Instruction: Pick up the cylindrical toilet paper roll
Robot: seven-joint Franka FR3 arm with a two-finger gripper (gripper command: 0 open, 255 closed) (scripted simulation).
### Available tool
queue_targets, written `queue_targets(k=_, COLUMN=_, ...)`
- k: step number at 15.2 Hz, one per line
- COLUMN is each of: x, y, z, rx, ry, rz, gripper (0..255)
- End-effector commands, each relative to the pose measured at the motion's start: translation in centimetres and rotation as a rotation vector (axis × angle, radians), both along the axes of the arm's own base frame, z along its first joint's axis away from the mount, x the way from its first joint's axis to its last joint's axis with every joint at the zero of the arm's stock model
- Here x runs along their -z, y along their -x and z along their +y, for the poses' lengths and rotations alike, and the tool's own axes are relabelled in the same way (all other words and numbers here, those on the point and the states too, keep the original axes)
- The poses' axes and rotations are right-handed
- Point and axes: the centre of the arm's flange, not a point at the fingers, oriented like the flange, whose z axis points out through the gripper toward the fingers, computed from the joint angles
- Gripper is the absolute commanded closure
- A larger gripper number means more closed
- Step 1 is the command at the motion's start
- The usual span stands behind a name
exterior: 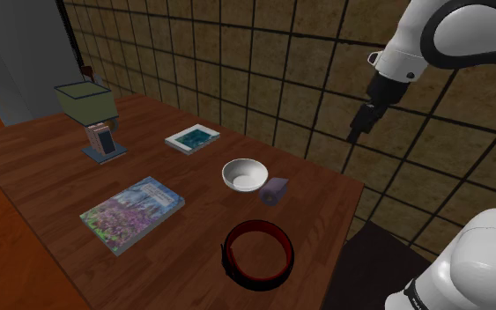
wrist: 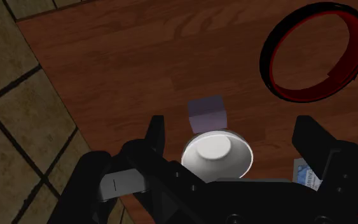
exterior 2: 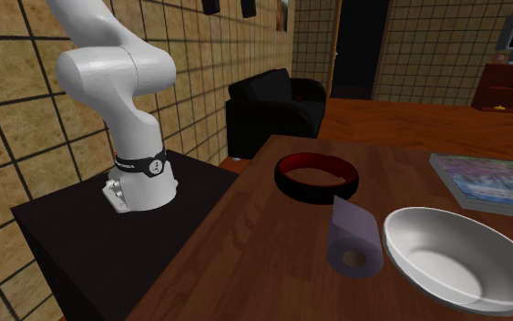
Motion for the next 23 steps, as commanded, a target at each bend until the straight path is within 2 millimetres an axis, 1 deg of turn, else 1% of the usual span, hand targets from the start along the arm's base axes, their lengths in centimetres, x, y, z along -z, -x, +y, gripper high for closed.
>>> queue_targets(k=1, x=0.0, y=0.0, z=0.0, rx=0.000, ry=0.000, rz=0.000, gripper=0)
queue_targets(k=3, x=1.5, y=-2.9, z=-1.9, rx=0.054, ry=-0.095, rz=0.053, gripper=0)
queue_targets(k=6, x=4.4, y=-6.8, z=-4.7, rx=0.136, ry=-0.238, rz=0.132, gripper=0)
queue_targets(k=8, x=6.7, y=-9.2, z=-6.5, rx=0.191, ry=-0.334, rz=0.185, gripper=0)
queue_targets(k=11, x=10.7, y=-12.3, z=-8.9, rx=0.272, ry=-0.477, rz=0.264, gripper=0)
queue_targets(k=14, x=15.2, y=-14.9, z=-11.0, rx=0.354, ry=-0.620, rz=0.343, gripper=0)
queue_targets(k=17, x=20.2, y=-17.0, z=-12.6, rx=0.436, ry=-0.763, rz=0.422, gripper=0)
queue_targets(k=20, x=25.5, y=-18.6, z=-13.6, rx=0.517, ry=-0.905, rz=0.502, gripper=0)
queue_targets(k=23, x=31.0, y=-19.7, z=-14.0, rx=0.599, ry=-1.048, rz=0.581, gripper=0)
